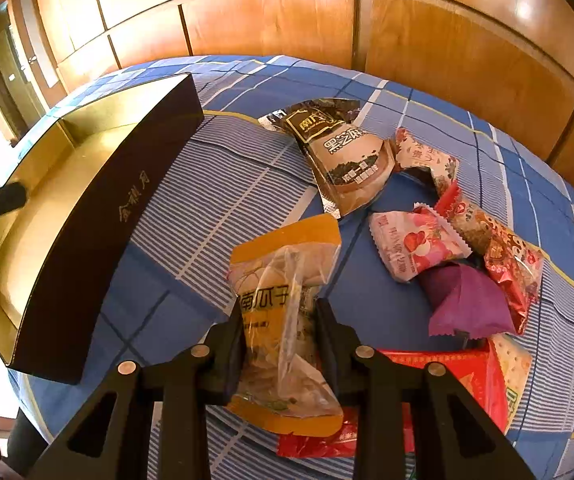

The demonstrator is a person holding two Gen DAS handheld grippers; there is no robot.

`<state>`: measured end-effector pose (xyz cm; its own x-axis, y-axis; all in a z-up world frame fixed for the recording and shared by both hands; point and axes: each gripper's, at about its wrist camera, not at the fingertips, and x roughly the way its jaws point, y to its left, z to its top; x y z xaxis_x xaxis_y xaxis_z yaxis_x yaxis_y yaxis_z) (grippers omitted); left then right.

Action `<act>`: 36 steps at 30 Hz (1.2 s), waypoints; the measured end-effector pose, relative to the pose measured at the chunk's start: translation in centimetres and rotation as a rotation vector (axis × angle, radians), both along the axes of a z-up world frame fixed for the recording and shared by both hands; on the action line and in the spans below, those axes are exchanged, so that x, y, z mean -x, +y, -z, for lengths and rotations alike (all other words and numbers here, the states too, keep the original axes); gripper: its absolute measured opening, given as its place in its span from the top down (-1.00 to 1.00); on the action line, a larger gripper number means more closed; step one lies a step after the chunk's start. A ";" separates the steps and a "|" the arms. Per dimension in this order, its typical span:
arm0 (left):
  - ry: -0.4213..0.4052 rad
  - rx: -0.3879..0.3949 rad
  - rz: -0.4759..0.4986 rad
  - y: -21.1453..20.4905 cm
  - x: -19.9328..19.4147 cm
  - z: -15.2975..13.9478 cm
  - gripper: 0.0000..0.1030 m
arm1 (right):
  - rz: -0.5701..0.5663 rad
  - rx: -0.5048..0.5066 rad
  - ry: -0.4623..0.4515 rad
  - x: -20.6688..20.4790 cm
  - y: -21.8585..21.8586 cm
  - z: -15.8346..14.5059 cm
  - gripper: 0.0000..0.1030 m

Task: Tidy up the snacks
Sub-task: 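Drop the red snack into the gold tray while the right gripper grasps the clear bag, then lower the clear orange-labelled bag into the gold tray and open the right gripper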

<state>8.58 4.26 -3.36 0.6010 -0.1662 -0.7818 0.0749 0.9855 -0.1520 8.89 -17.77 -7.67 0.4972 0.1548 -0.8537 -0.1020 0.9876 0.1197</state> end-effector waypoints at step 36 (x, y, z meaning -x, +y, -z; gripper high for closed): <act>-0.248 -0.161 -0.200 4.2 6.0 -4.1 -0.53 | -0.149 -0.143 -0.170 2.7 7.5 -9.4 0.40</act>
